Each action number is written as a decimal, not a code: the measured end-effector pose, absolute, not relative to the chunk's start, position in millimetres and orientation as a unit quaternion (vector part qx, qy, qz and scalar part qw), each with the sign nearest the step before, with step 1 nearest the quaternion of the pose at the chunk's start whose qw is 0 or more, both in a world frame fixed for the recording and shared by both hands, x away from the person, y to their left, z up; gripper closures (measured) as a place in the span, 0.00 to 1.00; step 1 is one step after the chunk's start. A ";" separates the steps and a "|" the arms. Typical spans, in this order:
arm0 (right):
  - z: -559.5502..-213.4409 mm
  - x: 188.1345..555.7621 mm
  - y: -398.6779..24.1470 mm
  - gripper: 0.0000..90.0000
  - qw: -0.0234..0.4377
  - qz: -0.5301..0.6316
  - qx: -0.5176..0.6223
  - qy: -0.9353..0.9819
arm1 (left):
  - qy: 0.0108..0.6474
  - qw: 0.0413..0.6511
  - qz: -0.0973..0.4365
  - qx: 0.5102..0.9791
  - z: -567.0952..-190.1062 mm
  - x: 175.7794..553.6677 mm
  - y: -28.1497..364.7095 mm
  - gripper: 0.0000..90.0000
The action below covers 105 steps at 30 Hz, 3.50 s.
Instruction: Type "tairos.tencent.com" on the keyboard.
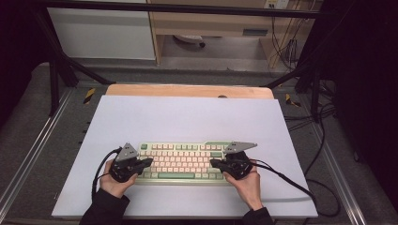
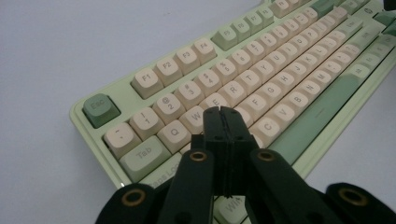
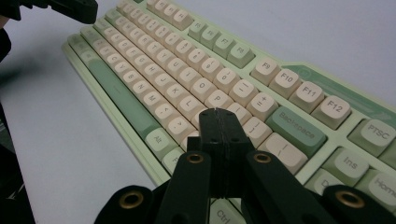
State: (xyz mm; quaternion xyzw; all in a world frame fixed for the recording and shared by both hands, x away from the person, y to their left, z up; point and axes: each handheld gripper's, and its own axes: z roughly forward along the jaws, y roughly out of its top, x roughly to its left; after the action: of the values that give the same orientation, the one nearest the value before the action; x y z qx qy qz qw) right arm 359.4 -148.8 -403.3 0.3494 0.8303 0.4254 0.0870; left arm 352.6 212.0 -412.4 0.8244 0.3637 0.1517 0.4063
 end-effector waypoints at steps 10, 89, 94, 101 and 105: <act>-410.1 355.2 -157.2 1.00 0.081 0.432 0.352 0.826 | 0.366 0.399 0.145 0.829 -418.0 363.1 198.5 1.00; -416.8 367.7 -113.3 1.00 0.059 0.435 0.328 0.836 | 0.368 0.410 0.146 0.822 -417.4 350.0 218.7 1.00; -419.9 367.7 -111.6 1.00 0.058 0.434 0.330 0.836 | 0.367 0.411 0.146 0.821 -417.1 350.2 218.9 1.00; -423.6 367.5 -109.9 1.00 0.057 0.430 0.328 0.839 | 0.366 0.410 0.145 0.823 -417.9 350.7 218.4 1.00; -426.4 367.1 -108.4 1.00 0.057 0.426 0.327 0.842 | 0.367 0.410 0.145 0.823 -418.3 350.9 218.6 1.00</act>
State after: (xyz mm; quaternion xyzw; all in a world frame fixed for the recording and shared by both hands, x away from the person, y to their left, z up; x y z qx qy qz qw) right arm 367.1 -108.4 -426.4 0.3274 0.8416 0.4258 0.0568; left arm 350.9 218.6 -418.3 0.8225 0.3667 0.1451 0.4098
